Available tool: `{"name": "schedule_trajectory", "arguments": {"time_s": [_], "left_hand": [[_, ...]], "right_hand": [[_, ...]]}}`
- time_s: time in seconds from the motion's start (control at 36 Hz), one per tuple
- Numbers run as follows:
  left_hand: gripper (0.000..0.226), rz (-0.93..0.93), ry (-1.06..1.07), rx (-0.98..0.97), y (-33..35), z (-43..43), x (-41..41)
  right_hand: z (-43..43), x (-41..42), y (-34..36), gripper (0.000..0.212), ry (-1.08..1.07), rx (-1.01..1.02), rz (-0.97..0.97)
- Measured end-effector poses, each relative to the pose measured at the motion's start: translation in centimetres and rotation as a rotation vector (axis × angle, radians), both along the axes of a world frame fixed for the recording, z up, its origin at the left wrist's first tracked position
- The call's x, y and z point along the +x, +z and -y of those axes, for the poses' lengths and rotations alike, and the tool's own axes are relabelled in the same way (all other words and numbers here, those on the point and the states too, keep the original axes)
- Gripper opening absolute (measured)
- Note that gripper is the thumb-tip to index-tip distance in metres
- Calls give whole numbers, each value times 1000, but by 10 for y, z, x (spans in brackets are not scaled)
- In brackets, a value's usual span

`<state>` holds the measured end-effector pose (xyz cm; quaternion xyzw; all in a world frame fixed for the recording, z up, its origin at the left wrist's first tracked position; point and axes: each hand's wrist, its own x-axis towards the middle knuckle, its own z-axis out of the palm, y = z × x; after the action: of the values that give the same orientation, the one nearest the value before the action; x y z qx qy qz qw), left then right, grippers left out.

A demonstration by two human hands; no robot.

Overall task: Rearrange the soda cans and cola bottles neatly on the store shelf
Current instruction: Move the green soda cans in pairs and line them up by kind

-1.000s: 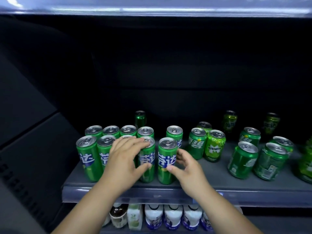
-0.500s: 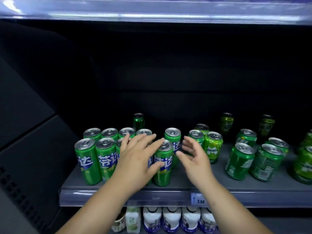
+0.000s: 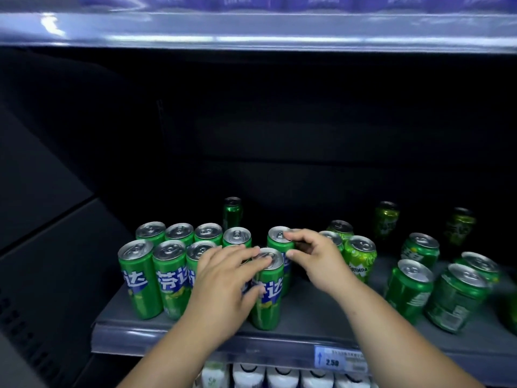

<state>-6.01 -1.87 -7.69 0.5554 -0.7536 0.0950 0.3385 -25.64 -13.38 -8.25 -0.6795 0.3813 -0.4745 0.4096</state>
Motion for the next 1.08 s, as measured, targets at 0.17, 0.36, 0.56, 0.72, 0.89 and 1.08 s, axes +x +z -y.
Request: {"name": "schedule_trajectory", "arguments": {"time_s": [0.17, 0.36, 0.56, 0.72, 0.89, 1.08], "left_hand": [[52, -20, -2, -2, -1, 1, -2], [54, -27, -3, 14, -2, 1, 0], [50, 8, 11, 25, -1, 0, 1], [52, 108, 22, 35, 14, 0, 1], [56, 134, 31, -5, 7, 0, -1], [48, 120, 0, -40, 4, -1, 2]], "right_hand": [[5, 10, 10, 39, 90, 88, 30], [1, 20, 13, 29, 162, 257, 101], [-5, 22, 7, 30, 113, 191, 133], [-10, 25, 0, 40, 87, 236, 251], [-14, 22, 3, 39, 99, 272, 242], [-33, -2, -13, 39, -6, 250, 156]]}}
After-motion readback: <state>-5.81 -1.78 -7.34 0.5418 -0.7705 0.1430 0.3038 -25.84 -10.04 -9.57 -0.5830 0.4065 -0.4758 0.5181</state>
